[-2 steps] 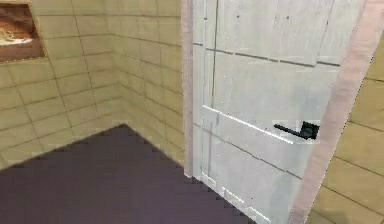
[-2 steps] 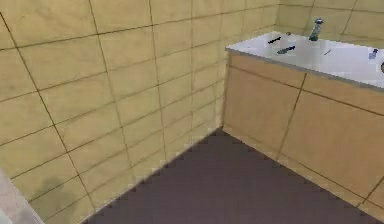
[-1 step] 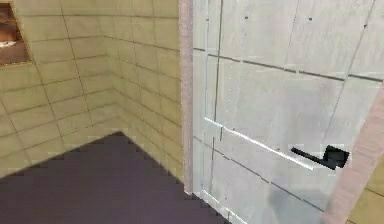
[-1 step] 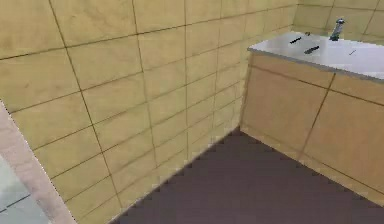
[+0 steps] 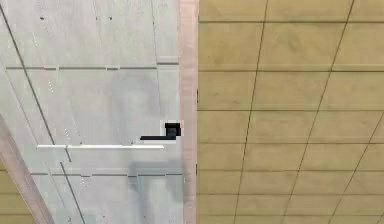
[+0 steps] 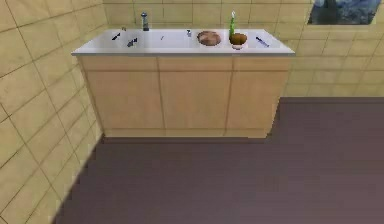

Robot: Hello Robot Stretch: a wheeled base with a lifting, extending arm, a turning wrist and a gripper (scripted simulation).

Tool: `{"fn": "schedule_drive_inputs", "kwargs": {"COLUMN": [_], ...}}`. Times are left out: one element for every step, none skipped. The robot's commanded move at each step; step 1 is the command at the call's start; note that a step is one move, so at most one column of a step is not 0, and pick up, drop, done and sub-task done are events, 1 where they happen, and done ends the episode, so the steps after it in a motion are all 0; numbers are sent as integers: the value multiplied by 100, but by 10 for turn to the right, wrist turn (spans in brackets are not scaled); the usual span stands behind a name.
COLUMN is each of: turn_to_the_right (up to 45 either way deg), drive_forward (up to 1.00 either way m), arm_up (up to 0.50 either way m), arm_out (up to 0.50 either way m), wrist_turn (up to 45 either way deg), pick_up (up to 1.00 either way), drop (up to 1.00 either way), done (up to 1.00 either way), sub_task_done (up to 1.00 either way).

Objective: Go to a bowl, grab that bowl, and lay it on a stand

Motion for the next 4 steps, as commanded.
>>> {"fn": "schedule_drive_inputs", "kwargs": {"turn_to_the_right": [390, 0, -450, -330], "drive_forward": [0, 5, 0, 0], "arm_up": [0, 0, 0, 0], "arm_out": [0, 0, 0, 0], "wrist_turn": [0, 0, 0, 0], "pick_up": [0, 0, 0, 0], "drop": [0, 0, 0, 0], "done": [0, 0, 0, 0], "sub_task_done": [0, 0, 0, 0]}}
